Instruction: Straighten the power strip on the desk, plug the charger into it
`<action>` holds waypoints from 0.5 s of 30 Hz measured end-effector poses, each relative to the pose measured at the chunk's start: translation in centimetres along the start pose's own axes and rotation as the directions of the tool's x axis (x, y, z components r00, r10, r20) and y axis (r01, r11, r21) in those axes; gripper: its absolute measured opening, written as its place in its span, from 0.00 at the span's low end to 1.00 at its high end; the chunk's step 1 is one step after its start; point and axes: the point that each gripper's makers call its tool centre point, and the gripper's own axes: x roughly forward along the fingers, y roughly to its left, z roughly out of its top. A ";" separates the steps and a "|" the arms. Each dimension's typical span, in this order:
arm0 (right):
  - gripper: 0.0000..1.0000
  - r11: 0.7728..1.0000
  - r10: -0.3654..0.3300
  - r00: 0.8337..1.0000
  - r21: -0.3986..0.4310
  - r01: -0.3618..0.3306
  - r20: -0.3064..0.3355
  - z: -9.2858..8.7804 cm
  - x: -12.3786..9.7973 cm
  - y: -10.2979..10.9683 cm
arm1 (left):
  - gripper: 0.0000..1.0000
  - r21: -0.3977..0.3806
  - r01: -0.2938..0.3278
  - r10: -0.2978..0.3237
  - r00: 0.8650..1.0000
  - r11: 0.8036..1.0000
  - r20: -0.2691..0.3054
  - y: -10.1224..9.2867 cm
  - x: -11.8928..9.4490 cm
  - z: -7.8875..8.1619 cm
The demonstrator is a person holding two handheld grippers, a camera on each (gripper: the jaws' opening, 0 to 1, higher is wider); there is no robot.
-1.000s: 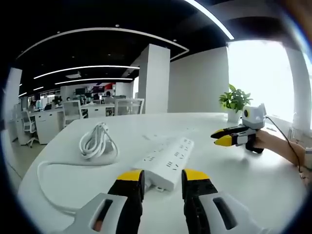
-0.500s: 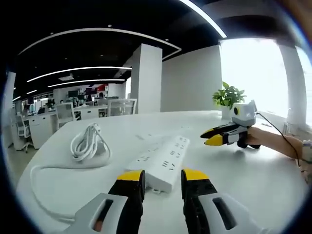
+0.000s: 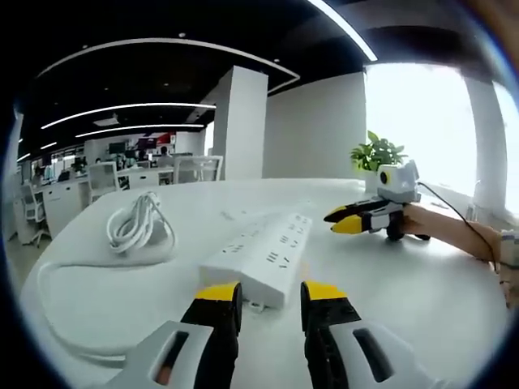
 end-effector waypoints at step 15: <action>0.25 0.999 0.035 0.999 0.004 -0.035 -0.014 -0.4 1.1 0.2 | 0.29 0.021 0.010 -0.010 1.000 1.000 -0.018 -0.2 0.6 -0.7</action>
